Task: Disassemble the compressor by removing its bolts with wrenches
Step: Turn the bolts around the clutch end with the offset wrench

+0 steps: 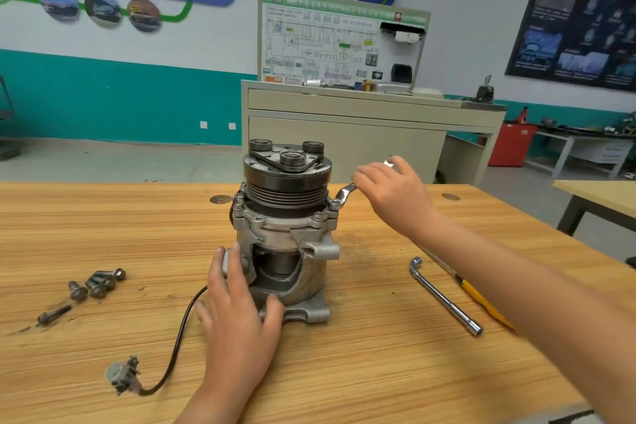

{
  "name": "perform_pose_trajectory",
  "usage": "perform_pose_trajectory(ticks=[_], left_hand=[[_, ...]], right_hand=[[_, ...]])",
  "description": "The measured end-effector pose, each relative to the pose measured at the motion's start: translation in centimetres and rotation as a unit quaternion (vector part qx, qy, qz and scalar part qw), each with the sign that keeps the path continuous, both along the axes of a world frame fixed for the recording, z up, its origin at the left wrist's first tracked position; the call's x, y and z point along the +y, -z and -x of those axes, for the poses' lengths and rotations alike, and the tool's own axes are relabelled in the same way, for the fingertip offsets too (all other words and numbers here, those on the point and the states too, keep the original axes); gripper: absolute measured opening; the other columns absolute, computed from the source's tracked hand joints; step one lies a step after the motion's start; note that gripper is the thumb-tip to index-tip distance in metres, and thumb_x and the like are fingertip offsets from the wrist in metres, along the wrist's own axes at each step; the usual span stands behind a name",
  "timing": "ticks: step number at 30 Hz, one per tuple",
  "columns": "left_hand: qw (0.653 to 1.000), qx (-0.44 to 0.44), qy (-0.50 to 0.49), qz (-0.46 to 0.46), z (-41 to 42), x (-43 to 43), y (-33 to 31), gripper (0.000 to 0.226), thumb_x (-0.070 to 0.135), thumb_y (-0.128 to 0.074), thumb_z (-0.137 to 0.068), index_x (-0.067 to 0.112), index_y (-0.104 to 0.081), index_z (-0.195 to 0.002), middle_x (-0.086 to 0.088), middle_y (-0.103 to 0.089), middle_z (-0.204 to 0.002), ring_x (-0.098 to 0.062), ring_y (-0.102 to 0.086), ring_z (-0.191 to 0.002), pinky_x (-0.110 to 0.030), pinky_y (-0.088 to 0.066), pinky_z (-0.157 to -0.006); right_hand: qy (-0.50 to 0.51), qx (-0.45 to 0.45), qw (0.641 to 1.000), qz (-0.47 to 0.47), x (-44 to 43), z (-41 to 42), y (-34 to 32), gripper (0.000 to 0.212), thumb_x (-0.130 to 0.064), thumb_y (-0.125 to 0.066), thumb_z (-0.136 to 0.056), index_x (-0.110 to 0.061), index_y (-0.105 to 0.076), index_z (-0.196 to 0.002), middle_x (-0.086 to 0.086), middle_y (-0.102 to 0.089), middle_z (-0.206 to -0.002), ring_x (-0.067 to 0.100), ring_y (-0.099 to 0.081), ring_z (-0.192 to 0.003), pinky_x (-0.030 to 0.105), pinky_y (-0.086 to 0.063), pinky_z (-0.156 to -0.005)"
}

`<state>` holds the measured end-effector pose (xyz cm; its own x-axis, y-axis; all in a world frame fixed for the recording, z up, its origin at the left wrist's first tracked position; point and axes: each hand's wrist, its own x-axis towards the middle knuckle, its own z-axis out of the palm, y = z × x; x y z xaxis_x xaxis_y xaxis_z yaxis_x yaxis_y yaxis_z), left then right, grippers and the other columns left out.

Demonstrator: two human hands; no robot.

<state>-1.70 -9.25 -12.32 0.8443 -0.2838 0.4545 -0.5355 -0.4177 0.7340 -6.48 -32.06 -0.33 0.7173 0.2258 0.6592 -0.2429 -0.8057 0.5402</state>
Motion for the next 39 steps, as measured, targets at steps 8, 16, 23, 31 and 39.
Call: perform_pose_trajectory(ticks=[8, 16, 23, 31, 39], left_hand=[[1.0, -0.002, 0.009, 0.01, 0.2, 0.3, -0.2, 0.085, 0.014, -0.063, -0.083, 0.021, -0.009, -0.149, -0.002, -0.008, -0.156, -0.019, -0.019, -0.139, -0.054, -0.007, -0.112], [1.0, -0.006, 0.007, 0.003, 0.2, 0.1, -0.1, 0.084, 0.013, -0.062, -0.082, 0.02, -0.013, -0.149, -0.008, -0.01, -0.154, -0.017, -0.018, -0.135, -0.056, -0.01, -0.112], [1.0, 0.001, 0.01, 0.002, 0.3, 0.3, -0.2, 0.085, 0.012, -0.062, -0.082, 0.022, -0.011, -0.149, -0.007, -0.01, -0.155, -0.021, -0.019, -0.137, -0.057, -0.01, -0.111], [1.0, 0.013, 0.022, 0.009, 0.4, 0.4, -0.5, 0.085, 0.009, -0.063, -0.082, 0.021, -0.013, -0.149, -0.009, -0.011, -0.154, -0.025, -0.022, -0.137, -0.058, -0.013, -0.111], [0.997, 0.017, 0.066, 0.039, 0.2, 0.5, -0.3, 0.083, 0.003, -0.061, -0.083, 0.02, -0.012, -0.149, -0.005, -0.004, -0.154, -0.028, -0.025, -0.135, -0.043, -0.028, -0.107]], right_hand=[[-0.089, -0.132, 0.968, -0.195, 1.4, -0.5, -0.1, 0.012, 0.004, -0.061, -0.081, 0.008, -0.064, -0.092, 0.015, -0.064, -0.064, 0.029, -0.062, -0.053, 0.045, -0.054, -0.06], [0.079, 0.054, 0.97, -0.223, 5.5, 5.8, -0.8, 0.03, -0.017, -0.037, -0.097, -0.015, -0.042, -0.126, -0.001, -0.045, -0.06, 0.029, -0.052, -0.056, 0.03, -0.032, -0.048], [0.176, 0.147, 0.956, -0.183, 6.7, 6.4, -1.0, 0.034, -0.01, -0.035, -0.092, -0.019, -0.039, -0.125, -0.004, -0.035, -0.055, 0.016, -0.032, -0.047, 0.029, -0.019, -0.041], [0.249, 0.238, 0.937, -0.063, 9.1, 5.5, -2.4, 0.046, 0.005, -0.041, -0.086, 0.003, -0.031, -0.131, 0.001, -0.029, -0.056, 0.017, -0.028, -0.044, 0.026, -0.019, -0.037], [0.248, 0.268, 0.931, -0.009, 8.4, 5.2, -3.3, 0.043, 0.0, -0.041, -0.09, 0.003, -0.032, -0.132, 0.001, -0.031, -0.055, 0.016, -0.031, -0.042, 0.026, -0.023, -0.035]])
